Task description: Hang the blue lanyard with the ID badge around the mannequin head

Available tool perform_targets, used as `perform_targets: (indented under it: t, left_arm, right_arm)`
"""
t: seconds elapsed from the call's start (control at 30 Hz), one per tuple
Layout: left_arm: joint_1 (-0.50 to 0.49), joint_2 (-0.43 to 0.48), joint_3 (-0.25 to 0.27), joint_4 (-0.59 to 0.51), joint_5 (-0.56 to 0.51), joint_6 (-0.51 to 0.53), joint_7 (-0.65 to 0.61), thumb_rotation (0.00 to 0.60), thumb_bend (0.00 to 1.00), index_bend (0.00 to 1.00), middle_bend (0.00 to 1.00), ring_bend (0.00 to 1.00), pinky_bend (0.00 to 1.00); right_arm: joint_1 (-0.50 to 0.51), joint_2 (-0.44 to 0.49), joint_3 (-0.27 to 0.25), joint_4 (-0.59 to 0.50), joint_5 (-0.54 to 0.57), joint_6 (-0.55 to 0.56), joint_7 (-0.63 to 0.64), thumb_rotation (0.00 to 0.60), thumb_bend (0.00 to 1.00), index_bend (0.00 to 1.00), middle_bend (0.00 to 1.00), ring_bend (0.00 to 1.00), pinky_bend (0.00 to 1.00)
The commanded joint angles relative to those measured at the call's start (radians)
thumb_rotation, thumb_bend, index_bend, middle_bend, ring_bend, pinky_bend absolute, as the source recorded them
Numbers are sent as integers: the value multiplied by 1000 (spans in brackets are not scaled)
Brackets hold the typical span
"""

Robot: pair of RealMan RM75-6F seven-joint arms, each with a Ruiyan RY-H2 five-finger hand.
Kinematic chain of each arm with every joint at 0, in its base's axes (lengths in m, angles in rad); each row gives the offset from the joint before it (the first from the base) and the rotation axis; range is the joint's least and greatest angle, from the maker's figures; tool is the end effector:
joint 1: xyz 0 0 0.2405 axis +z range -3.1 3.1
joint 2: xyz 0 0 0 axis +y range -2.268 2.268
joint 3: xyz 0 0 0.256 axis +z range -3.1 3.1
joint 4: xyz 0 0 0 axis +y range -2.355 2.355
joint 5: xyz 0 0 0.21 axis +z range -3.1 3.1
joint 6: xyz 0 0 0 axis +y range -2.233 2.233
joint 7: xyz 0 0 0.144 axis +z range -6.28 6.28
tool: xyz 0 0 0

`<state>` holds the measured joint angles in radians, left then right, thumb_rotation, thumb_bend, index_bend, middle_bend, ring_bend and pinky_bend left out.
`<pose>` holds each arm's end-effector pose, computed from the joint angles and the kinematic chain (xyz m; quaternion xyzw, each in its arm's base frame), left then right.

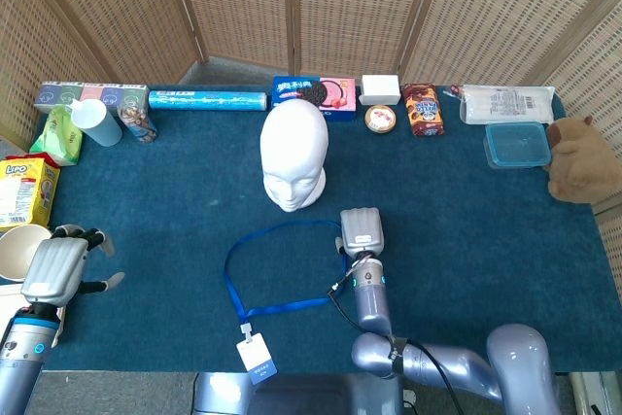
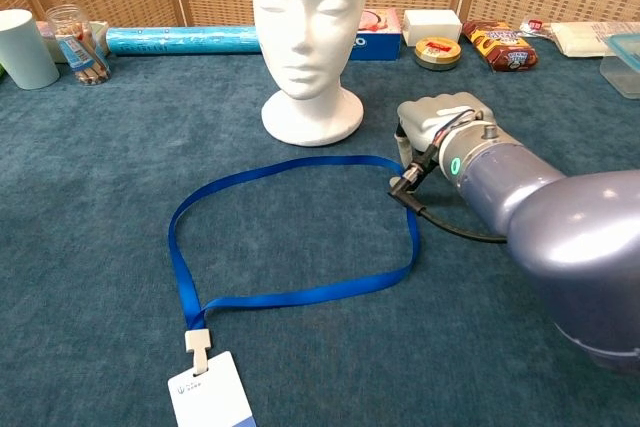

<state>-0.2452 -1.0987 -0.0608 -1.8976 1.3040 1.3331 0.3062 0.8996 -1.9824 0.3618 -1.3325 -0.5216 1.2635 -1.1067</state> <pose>-0.2507 0.2169 0.1286 -0.6330 -0.4143 -0.3459 0.5550 -0.0906 -0.3411 -0.0971 0.6997 -0.3882 0.2102 0.5618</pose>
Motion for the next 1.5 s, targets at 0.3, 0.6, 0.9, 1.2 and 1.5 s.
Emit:
perform_targets:
  t: [0.3,0.6,0.9,1.2,1.5]
  left_arm:
    - [9,7,6,18,2,-6,-41,530,185,537,483,447,243]
    - [8,0,6,22,5,-9,-42,535,195,525,483,442,243]
    - [-15,-18,-7,35,-18,-41,-33,531,196,524,483,442,281]
    - [-109,-58,-59,29,-82,-123,83,518,195,524,680,725,637]
    - [-281,-165,-121,40,-250,-265,261,504,193,524,941,970,868]
  right_arm:
    - [21,-25,15,28,29,0,-13,600,436,556,957,1000,1000]
    - [25,-21,21,13,38,7,-18,600,441,579,960,1000,1000]
    - [17,9,15,-59,30,31,-17,600,448,593,966,1000,1000]
    - [9,34,3,-135,23,43,-3,600,448,596,968,1000,1000]
    - [1,53,-9,-175,24,53,13,600,448,597,969,1000,1000]
